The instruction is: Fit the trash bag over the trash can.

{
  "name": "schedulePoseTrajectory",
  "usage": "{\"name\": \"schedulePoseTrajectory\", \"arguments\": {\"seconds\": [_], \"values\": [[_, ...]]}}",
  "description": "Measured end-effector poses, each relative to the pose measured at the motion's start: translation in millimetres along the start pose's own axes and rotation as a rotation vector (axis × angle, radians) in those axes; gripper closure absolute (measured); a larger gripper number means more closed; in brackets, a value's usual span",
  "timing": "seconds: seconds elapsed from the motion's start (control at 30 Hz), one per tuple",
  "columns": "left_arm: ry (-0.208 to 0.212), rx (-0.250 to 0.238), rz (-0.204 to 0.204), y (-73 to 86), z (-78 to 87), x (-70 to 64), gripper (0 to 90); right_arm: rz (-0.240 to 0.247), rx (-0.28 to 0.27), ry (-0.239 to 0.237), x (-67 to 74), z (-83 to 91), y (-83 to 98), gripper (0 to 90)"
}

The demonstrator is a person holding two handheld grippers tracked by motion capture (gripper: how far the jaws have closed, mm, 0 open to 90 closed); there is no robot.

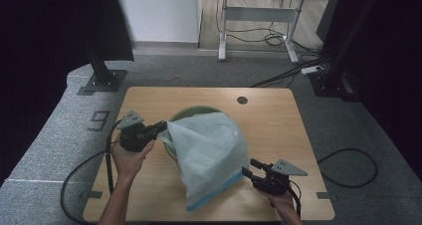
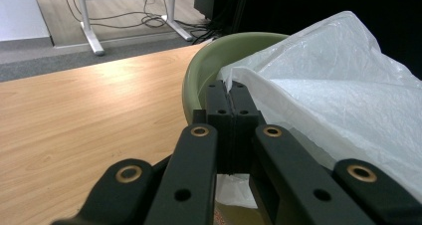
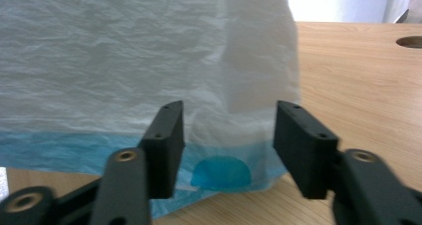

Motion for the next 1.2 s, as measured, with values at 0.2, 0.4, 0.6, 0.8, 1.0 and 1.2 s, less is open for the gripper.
{"name": "schedulePoseTrajectory", "arguments": {"seconds": [0.2,0.4,0.6,0.8,1.0,1.2], "values": [[0.004,0.007,-0.001,1.3,-1.6,-1.0,89.5,-0.003,-0.010,0.003,-0.2,-8.6,-13.3,30.5],[0.010,0.010,0.001,2.5,-2.5,-1.1,89.6,0.005,-0.022,-0.064,0.4,-21.0,-29.6,25.5],[0.011,0.005,0.002,2.5,-1.1,-0.7,89.5,0.010,-0.034,-0.093,-2.0,-26.3,-35.1,45.7],[0.015,0.001,0.008,2.3,-0.7,-1.5,89.5,0.035,-0.048,-0.110,2.1,-26.6,-38.5,69.2],[0.017,0.001,0.005,2.4,-1.6,-2.5,89.5,0.034,-0.044,-0.119,5.5,-28.9,-41.1,81.1],[0.017,-0.002,0.010,2.5,-1.0,-2.2,89.5,0.044,-0.033,-0.117,8.6,-31.1,-40.4,86.5]]}}
Point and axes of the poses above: each handheld gripper's, and its own axes: z roughly backward along the jaws, y roughly out of its underside, x roughly to its left, the point moved 9 cm from there along -z, roughly forward along the jaws, and after that the axes turned 3 degrees about -x, right-handed, at the moved point
